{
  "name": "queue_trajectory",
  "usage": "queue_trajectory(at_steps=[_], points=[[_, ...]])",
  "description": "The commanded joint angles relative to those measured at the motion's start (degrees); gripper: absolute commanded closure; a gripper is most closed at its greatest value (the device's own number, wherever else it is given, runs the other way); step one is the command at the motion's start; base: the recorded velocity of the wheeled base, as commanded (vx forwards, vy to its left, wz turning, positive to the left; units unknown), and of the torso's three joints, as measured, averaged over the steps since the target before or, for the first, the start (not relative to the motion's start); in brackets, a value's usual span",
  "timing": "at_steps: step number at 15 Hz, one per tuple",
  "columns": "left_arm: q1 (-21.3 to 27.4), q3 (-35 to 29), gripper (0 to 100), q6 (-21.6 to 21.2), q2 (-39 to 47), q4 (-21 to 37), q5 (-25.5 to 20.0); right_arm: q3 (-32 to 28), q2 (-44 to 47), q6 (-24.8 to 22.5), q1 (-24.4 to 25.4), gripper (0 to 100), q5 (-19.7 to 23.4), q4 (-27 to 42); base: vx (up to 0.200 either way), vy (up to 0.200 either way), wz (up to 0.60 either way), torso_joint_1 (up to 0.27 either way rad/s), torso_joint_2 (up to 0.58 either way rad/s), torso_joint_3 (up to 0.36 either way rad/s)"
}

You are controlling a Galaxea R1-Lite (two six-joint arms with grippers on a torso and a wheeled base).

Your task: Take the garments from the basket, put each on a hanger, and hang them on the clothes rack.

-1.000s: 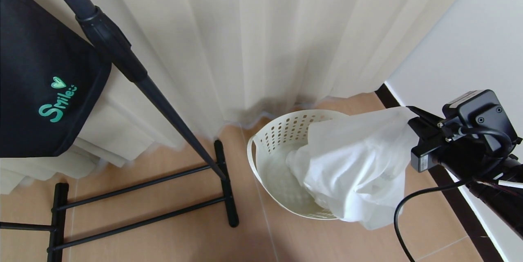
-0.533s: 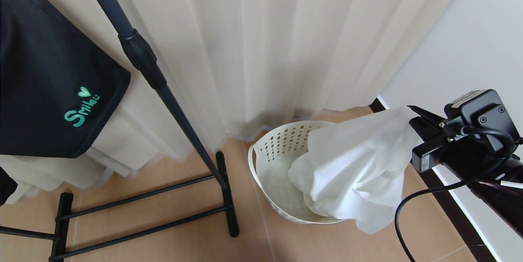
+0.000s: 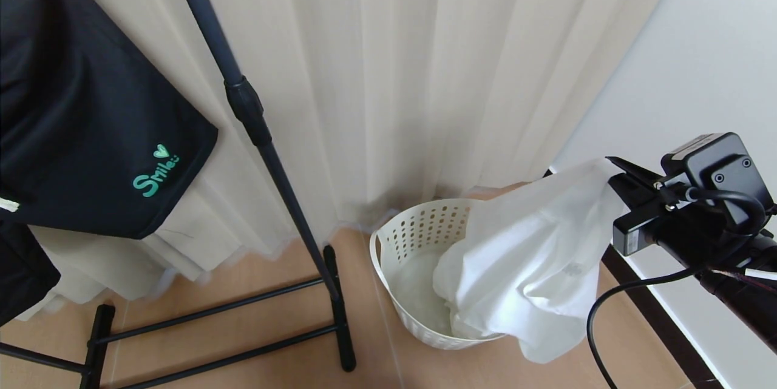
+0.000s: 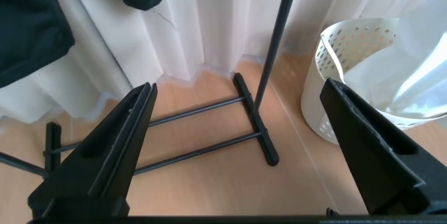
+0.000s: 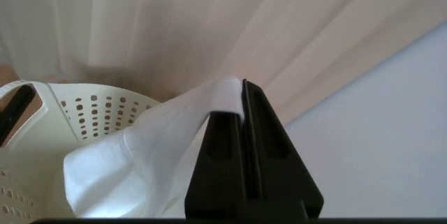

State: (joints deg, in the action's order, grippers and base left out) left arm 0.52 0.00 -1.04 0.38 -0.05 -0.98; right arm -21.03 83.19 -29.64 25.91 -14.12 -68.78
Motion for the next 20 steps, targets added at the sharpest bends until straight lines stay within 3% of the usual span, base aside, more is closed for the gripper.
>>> queue_trajectory(at_steps=[1,6,20], points=[[0.0,0.0,0,0.0,0.1,0.0,0.0,-0.2,0.0,0.0,-0.1,100,0.6,0.0,0.000,0.000,0.00,-0.002,0.00,0.203],[0.0,0.0,0,0.1,0.1,0.0,0.0,-0.2,0.2,0.0,-0.2,100,0.8,0.0,0.000,0.000,0.00,0.006,-0.05,0.123],[0.0,0.0,0,0.0,0.1,0.0,0.0,0.1,0.0,0.0,-0.2,100,0.8,0.0,0.000,0.000,0.00,0.112,-0.45,-0.309]])
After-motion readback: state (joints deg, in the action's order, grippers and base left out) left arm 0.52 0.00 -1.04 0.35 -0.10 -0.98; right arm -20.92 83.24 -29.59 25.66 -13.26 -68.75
